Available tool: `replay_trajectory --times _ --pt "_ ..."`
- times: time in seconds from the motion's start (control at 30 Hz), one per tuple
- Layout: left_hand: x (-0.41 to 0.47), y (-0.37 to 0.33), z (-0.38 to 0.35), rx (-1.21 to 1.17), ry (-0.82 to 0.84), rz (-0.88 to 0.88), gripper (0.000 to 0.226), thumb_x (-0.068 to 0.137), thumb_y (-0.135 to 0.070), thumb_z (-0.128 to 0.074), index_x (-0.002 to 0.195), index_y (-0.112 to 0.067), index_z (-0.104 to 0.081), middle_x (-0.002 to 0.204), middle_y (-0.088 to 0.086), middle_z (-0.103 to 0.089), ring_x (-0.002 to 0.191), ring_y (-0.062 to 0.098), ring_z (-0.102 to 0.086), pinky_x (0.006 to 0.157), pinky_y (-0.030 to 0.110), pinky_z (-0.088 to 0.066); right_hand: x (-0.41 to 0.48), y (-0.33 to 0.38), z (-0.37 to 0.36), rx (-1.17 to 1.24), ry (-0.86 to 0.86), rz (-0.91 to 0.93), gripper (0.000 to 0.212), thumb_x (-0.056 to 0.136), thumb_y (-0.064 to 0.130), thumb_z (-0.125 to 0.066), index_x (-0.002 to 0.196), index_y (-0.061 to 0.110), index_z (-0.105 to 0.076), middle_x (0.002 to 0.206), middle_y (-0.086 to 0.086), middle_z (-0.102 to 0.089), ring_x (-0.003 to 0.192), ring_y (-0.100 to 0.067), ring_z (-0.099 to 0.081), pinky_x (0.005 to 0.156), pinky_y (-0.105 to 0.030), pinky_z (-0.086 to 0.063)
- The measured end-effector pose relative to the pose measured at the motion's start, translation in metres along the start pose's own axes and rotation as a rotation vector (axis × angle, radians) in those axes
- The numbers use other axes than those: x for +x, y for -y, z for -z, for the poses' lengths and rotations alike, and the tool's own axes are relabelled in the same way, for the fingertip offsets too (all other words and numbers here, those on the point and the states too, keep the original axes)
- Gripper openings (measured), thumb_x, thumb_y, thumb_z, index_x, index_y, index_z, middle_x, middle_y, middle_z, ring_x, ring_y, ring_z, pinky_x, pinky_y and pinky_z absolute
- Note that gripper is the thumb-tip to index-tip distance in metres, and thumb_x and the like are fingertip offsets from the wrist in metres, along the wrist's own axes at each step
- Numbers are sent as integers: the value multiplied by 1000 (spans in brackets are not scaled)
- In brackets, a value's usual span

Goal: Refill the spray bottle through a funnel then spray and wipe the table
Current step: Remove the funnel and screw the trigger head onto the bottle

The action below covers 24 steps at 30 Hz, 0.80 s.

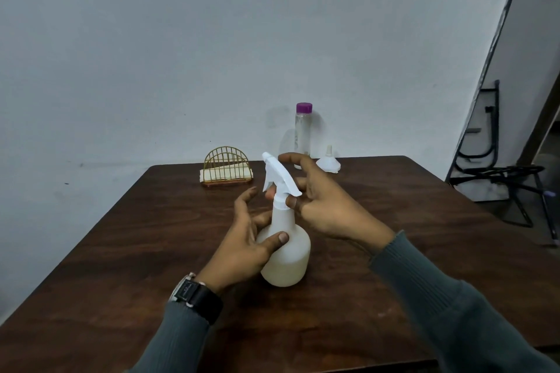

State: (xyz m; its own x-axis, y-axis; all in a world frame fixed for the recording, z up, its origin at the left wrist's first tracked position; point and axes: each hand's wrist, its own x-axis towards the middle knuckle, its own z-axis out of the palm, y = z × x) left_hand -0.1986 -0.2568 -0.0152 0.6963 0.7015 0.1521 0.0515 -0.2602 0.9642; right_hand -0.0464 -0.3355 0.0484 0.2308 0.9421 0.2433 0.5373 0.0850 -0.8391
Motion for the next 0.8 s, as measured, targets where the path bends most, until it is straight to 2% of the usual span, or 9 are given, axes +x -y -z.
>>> replay_trajectory --times 0.07,0.13,0.23,0.3,0.37,0.47,0.57,0.67,0.8 --pt "-6 -7 -9 80 -170 16 107 75 -27 -88 148 -40 -12 114 -13 -76 117 9 -66 109 47 -47 -4 2 -5 -39 -69 5 67 93 -4 -58 134 46 -40 102 20 -78 108 1 -69 103 -38 -53" --pt "-16 -16 -20 160 -389 1 108 64 -36 -96 143 -44 -22 109 -14 -77 110 6 -67 99 40 -53 -7 3 -9 -48 -113 8 66 91 -4 -56 130 48 -41 101 22 -77 106 -2 -69 100 -42 -55" --pt "-22 -21 -28 249 -464 -75 106 62 -43 -95 141 -44 -25 105 -20 -75 104 3 -65 90 34 -55 -6 4 -8 -51 -74 25 65 92 -4 -52 131 47 -41 103 22 -77 112 -6 -68 103 -47 -54" --pt "-16 -20 -23 256 -365 -53 107 69 -35 -92 147 -39 -20 102 -24 -72 106 2 -63 93 33 -51 -5 5 -4 -64 -32 43 63 94 -4 -52 133 45 -39 104 20 -77 112 -6 -68 106 -45 -52" --pt "-7 -15 -11 162 -186 16 110 75 -25 -89 151 -34 -9 105 -15 -76 111 5 -66 104 39 -49 -4 4 3 -35 8 58 60 95 -5 -53 134 39 -41 104 13 -78 111 -10 -70 105 -43 -53" --pt "1 -9 9 -27 81 95 103 87 2 -74 153 -22 0 115 -1 -77 113 13 -70 106 44 -50 -7 3 13 72 94 53 56 98 -11 -54 133 30 -44 99 4 -80 105 -9 -73 95 -31 -57" --pt "3 -12 18 -30 152 116 102 85 2 -75 151 -24 -2 116 2 -77 115 16 -70 111 49 -45 -8 2 16 104 107 40 55 98 -11 -56 137 25 -43 106 -1 -79 111 -14 -73 100 -36 -56" --pt "-7 -22 9 94 -27 99 120 64 -25 -96 149 -32 -12 104 -5 -79 106 11 -72 106 48 -49 -7 -1 10 152 63 13 55 97 -13 -57 136 24 -43 108 -3 -80 115 -20 -72 107 -47 -52" --pt "-29 -31 -26 357 -475 -82 103 56 -46 -96 135 -43 -29 94 -19 -77 93 1 -66 83 31 -55 -6 -3 9 116 47 19 54 97 -14 -51 128 31 -46 100 10 -80 114 -8 -71 109 -46 -51"
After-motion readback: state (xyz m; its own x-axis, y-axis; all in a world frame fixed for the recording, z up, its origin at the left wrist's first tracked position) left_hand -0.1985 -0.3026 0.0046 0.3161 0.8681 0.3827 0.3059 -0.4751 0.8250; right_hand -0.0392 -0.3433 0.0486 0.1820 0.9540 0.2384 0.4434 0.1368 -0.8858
